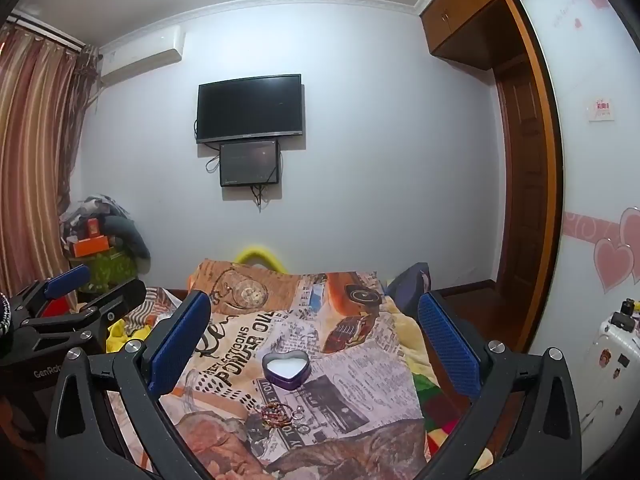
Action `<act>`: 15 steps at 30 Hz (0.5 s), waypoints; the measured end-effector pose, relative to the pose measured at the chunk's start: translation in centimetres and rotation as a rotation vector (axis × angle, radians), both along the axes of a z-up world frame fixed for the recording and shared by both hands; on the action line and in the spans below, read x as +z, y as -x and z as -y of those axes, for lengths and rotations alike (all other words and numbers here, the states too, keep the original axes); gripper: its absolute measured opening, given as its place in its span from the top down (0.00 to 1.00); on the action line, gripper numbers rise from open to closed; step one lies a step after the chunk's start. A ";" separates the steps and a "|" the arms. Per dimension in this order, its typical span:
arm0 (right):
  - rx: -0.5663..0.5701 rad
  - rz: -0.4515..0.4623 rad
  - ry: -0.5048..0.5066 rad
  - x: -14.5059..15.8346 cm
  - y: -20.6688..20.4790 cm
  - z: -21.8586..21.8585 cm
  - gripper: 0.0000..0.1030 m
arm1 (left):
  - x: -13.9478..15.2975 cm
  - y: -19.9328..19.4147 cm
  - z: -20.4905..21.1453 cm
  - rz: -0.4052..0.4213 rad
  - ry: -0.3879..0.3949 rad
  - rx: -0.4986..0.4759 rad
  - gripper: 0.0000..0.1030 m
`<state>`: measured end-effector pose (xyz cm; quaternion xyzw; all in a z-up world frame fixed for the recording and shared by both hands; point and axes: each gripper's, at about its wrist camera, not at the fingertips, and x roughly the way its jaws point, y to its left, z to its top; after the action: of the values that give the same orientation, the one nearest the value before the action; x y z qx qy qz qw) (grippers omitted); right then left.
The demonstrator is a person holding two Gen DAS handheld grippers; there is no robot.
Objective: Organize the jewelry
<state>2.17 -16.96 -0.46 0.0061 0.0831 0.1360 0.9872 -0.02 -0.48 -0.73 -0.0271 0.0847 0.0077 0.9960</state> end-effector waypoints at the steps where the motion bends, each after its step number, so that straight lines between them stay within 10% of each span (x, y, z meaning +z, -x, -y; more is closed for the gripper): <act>1: 0.000 -0.001 -0.001 0.0 -0.1 0.0 0.00 | 0.0 0.0 0.0 0.000 -0.001 0.001 0.00; 15: 0.000 -0.008 -0.004 -0.2 -0.2 0.2 0.00 | 0.0 -0.2 -0.1 -0.010 -0.002 -0.002 0.00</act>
<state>2.34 -17.13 -0.64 0.0086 0.0870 0.1362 0.9868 0.16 -0.40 -0.70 -0.0259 0.0897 0.0068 0.9956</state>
